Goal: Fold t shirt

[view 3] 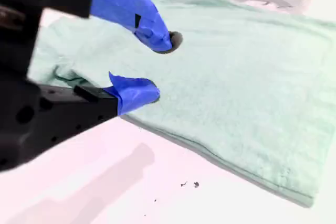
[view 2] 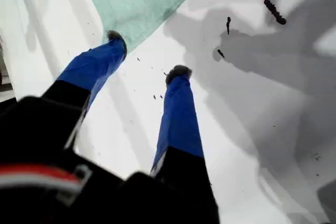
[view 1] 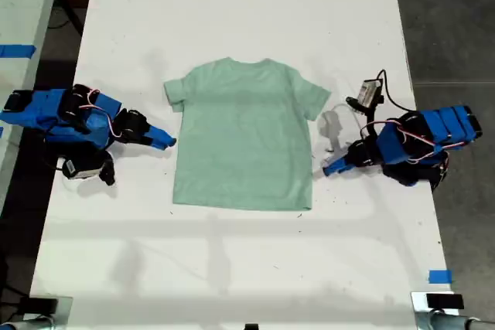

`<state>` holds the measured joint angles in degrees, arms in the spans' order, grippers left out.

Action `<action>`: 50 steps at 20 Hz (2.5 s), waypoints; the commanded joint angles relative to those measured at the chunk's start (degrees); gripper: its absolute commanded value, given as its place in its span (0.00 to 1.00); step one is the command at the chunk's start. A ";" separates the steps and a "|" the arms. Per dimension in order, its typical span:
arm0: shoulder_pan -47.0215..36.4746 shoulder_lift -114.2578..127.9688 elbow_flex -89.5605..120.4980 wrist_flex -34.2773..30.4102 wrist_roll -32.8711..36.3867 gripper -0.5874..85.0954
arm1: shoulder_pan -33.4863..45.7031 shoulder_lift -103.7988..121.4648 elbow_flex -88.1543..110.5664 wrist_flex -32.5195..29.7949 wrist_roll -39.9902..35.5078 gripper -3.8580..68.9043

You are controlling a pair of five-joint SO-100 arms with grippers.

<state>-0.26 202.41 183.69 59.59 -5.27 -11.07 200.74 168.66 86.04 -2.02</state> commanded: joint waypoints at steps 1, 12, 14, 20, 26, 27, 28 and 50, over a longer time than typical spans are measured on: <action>-3.69 0.26 0.79 -0.26 1.76 0.14 | 0.44 -0.09 0.09 0.97 -1.05 0.31; -9.84 0.26 0.70 -2.11 5.71 0.01 | 4.22 -0.79 -2.81 -3.78 -4.92 0.07; -10.11 0.26 0.70 -4.31 6.15 0.01 | 10.99 -14.68 -15.56 1.05 -9.05 0.07; -11.69 0.26 0.70 -2.46 6.68 0.01 | 40.17 -67.68 -64.95 13.36 -23.73 0.13; -12.57 0.26 0.79 -0.88 4.83 0.02 | 54.40 -98.17 -77.87 6.06 -34.01 0.44; -12.57 0.26 0.79 -0.70 4.75 0.02 | 55.63 -100.37 -77.52 4.31 -34.89 0.48; -12.57 0.26 0.79 -0.70 4.75 0.02 | 56.25 -102.22 -76.99 2.64 -35.42 0.50; -11.87 0.26 0.79 -0.70 4.57 0.01 | 64.60 -109.34 -54.67 -26.72 -38.41 0.07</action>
<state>-12.22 202.41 183.69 58.71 -0.09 53.00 92.37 113.12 59.77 -41.13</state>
